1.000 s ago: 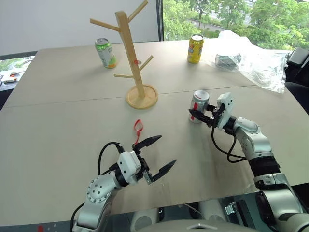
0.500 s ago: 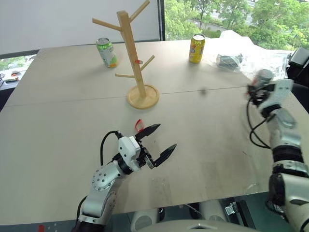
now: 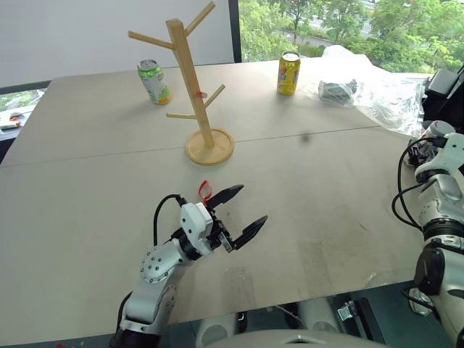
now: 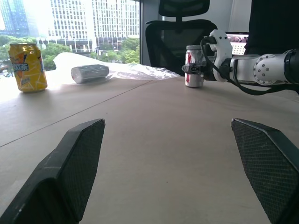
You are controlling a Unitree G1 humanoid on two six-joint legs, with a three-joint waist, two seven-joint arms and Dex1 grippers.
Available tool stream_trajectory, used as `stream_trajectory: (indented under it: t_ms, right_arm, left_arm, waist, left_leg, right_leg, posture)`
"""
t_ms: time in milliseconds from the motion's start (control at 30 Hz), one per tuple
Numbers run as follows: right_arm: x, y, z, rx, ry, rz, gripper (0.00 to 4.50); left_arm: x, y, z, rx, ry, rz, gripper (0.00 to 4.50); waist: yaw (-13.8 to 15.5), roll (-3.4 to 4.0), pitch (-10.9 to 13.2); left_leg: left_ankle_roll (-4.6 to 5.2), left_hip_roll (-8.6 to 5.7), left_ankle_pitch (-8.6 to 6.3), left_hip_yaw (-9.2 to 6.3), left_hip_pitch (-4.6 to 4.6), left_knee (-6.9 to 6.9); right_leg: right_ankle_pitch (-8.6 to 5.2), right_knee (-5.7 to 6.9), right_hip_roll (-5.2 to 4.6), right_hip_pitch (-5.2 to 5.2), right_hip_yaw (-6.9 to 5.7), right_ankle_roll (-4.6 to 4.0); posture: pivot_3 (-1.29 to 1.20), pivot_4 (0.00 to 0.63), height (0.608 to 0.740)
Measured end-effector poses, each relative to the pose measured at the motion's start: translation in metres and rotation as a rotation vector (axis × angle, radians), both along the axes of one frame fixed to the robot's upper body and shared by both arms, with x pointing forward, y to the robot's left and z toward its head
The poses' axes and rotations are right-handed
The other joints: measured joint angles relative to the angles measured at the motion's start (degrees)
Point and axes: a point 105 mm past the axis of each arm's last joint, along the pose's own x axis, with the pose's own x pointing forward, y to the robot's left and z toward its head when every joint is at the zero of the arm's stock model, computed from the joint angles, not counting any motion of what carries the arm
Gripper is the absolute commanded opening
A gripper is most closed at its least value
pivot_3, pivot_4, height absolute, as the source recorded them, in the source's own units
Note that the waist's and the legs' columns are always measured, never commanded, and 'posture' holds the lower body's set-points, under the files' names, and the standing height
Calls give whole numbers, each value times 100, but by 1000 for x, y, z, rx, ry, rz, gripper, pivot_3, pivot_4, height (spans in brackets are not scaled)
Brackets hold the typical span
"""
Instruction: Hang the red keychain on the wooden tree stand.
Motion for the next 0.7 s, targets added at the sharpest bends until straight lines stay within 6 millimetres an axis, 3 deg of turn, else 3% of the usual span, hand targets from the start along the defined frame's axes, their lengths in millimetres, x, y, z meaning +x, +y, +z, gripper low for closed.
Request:
stream_trajectory:
  t_ms: [367,433,633,700]
  right_arm:
    - [0,1,7,-12,-37,8,4454]
    - [0,0,19,-28,-83,5,4454]
    - [-7,7,82,-131,-313,22,4454]
    - [-9,10,93,-152,-350,15,4454]
  left_arm:
    - [0,0,0,-1,1,1,4500]
    - [0,0,0,-1,1,1,4500]
    - [0,0,0,-3,3,0,4500]
    - [0,0,0,-3,4,-2,4500]
  waist:
    - [1,0,0]
    - [8,1,1]
    - [40,1,0]
    - [53,1,0]
  left_leg:
    - [0,3,0,1,0,-1]
    - [0,3,0,1,0,-1]
    - [0,7,0,1,2,-2]
    - [0,7,0,1,2,-2]
  right_leg:
    - [-1,0,0,-1,1,-1]
    - [-1,0,0,-1,1,-1]
    - [-1,0,1,-1,0,0]
    - [-1,0,1,-1,0,-1]
  posture:
    - [0,150,740]
    - [0,150,740]
    - [0,150,740]
    - [0,150,740]
